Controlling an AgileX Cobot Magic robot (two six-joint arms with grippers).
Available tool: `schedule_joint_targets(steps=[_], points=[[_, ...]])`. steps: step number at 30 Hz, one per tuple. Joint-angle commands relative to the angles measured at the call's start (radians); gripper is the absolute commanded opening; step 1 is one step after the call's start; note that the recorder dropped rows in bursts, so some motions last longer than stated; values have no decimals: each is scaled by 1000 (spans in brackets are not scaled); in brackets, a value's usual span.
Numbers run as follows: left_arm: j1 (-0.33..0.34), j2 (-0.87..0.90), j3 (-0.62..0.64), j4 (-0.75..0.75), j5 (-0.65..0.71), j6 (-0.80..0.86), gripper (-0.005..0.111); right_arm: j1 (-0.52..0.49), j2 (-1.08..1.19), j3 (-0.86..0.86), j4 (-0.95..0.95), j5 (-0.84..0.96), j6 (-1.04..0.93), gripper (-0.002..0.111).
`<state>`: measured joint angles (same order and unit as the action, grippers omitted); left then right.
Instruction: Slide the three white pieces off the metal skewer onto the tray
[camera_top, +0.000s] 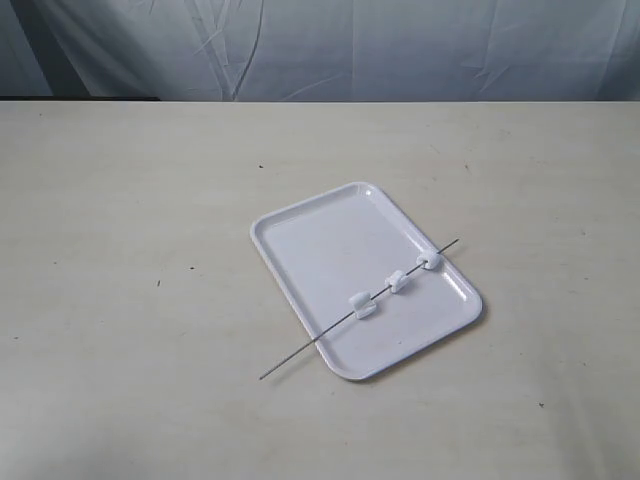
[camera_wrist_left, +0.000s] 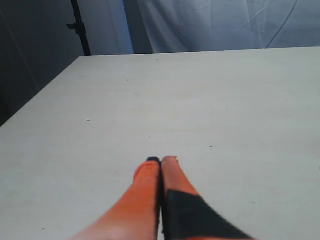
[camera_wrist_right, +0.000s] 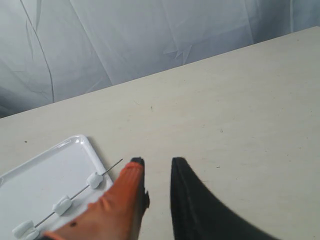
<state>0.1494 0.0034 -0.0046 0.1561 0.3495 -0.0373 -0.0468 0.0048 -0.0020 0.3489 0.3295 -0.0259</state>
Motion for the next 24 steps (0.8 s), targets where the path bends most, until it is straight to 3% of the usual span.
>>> schedule_joint_targets(steps=[1, 6, 12, 18, 24], points=[[-4, -3, 5, 35, -12, -5, 0, 0, -5, 2, -2, -10, -1, 19], [-4, -3, 5, 3, -26, -10, 0, 0, -5, 2, -2, -10, -1, 19], [-4, -3, 5, -52, -266, -13, 0, 0, -5, 2, -2, -10, -1, 19], [-4, -3, -1, -130, -328, -13, 0, 0, -5, 2, 0, -4, -1, 19], [-4, -2, -169, -223, -318, -13, 0, 0, -5, 2, 0, -4, -1, 19]])
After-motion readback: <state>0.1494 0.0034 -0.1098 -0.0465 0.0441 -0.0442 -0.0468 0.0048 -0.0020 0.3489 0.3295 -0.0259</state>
